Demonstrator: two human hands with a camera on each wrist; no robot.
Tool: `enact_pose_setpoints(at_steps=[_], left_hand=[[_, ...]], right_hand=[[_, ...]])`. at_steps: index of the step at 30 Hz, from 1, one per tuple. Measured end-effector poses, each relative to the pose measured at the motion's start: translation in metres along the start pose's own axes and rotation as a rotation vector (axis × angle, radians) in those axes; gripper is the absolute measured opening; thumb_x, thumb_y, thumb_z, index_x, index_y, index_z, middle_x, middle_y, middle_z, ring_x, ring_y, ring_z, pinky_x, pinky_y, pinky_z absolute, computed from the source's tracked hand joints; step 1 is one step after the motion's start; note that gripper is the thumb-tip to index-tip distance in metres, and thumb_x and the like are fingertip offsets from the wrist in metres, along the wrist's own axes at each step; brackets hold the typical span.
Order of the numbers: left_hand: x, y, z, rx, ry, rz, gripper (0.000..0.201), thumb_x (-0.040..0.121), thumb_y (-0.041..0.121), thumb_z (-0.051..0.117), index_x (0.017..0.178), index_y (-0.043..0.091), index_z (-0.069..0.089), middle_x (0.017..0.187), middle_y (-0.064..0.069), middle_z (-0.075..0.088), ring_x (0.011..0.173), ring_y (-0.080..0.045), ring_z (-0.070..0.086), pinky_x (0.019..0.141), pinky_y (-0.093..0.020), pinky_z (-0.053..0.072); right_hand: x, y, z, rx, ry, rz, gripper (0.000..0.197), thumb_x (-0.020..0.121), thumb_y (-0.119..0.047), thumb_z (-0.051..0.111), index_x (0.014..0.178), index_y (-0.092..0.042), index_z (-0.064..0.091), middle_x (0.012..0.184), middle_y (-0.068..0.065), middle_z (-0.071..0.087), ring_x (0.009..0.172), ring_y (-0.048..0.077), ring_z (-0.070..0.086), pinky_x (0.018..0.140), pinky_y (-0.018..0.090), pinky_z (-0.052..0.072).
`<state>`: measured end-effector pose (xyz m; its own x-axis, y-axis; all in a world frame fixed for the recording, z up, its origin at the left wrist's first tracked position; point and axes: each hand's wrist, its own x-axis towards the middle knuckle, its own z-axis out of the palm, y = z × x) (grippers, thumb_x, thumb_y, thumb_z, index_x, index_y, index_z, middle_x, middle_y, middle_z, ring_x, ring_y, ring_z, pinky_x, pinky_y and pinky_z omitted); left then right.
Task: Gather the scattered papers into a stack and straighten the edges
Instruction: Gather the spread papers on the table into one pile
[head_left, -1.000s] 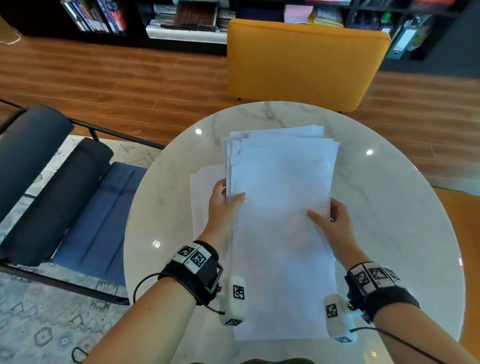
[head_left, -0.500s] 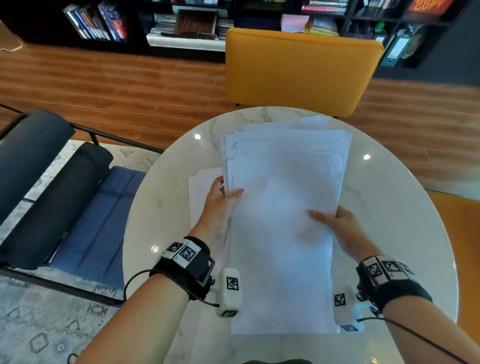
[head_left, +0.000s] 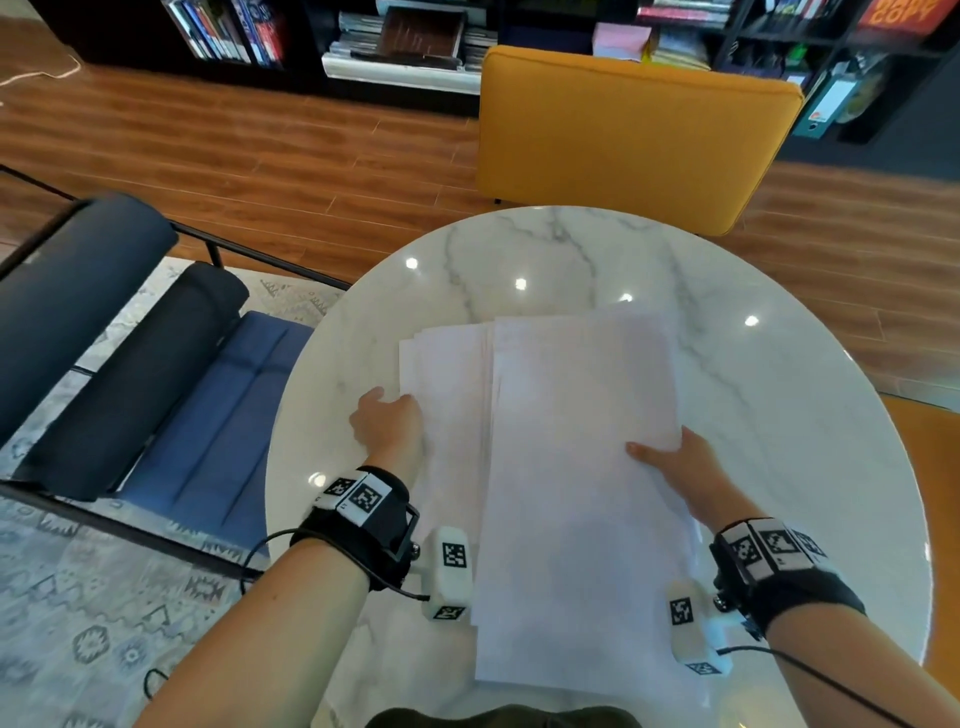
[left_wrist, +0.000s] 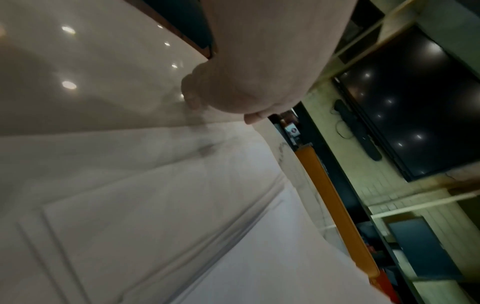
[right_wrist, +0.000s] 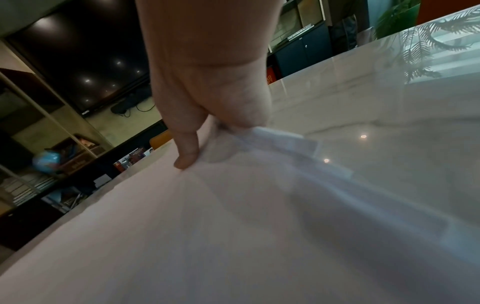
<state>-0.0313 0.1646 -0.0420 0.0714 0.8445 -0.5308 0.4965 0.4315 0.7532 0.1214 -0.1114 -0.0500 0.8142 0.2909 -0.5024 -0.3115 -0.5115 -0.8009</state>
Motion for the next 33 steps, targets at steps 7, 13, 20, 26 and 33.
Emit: enact_pose_setpoints(at_steps=[7,13,20,26,33], left_hand=[[0.001,-0.006,0.007,0.29,-0.142,-0.094,0.049,0.09,0.005,0.037,0.139,0.004,0.041,0.139,-0.017,0.05,0.122,-0.036,0.051,0.103,-0.044,0.044],[-0.012,-0.008,0.013,0.147,-0.209,0.037,0.043,0.088,0.0,0.042,0.131,0.002,0.041,0.126,-0.015,0.053,0.104,-0.029,0.053,0.084,-0.034,0.044],[-0.014,-0.014,0.011,-0.009,-0.172,0.067,0.033,0.086,0.004,0.055,0.118,0.003,0.05,0.108,-0.011,0.06,0.091,-0.025,0.059,0.071,-0.03,0.05],[-0.018,-0.003,0.016,-0.05,-0.217,0.054,0.038,0.096,0.02,0.045,0.131,0.005,0.045,0.12,-0.007,0.056,0.104,-0.025,0.054,0.077,-0.026,0.043],[-0.029,-0.009,0.017,0.137,-0.31,0.115,0.053,0.097,0.024,0.041,0.146,0.007,0.028,0.142,-0.014,0.045,0.12,-0.029,0.05,0.098,-0.036,0.042]], right_hand=[[0.0,-0.009,0.017,-0.078,-0.044,0.04,0.06,0.068,-0.016,0.082,0.122,-0.002,0.059,0.116,0.014,0.066,0.097,0.028,0.063,0.081,0.035,0.048],[-0.009,-0.022,0.032,-0.132,-0.198,0.056,0.055,0.071,-0.007,0.079,0.122,-0.003,0.057,0.113,0.013,0.065,0.094,0.025,0.06,0.073,0.028,0.048],[-0.011,-0.026,0.04,-0.235,-0.24,0.058,0.061,0.071,-0.01,0.08,0.125,-0.005,0.054,0.118,0.011,0.064,0.099,0.024,0.06,0.08,0.03,0.05],[-0.003,-0.033,0.039,-0.63,-0.03,0.026,0.069,0.066,-0.038,0.08,0.121,-0.005,0.053,0.117,0.014,0.062,0.104,0.033,0.062,0.087,0.041,0.052],[-0.013,-0.028,0.055,-0.041,0.03,0.146,0.054,0.083,-0.022,0.068,0.131,-0.004,0.052,0.127,0.013,0.062,0.113,0.032,0.06,0.095,0.043,0.049]])
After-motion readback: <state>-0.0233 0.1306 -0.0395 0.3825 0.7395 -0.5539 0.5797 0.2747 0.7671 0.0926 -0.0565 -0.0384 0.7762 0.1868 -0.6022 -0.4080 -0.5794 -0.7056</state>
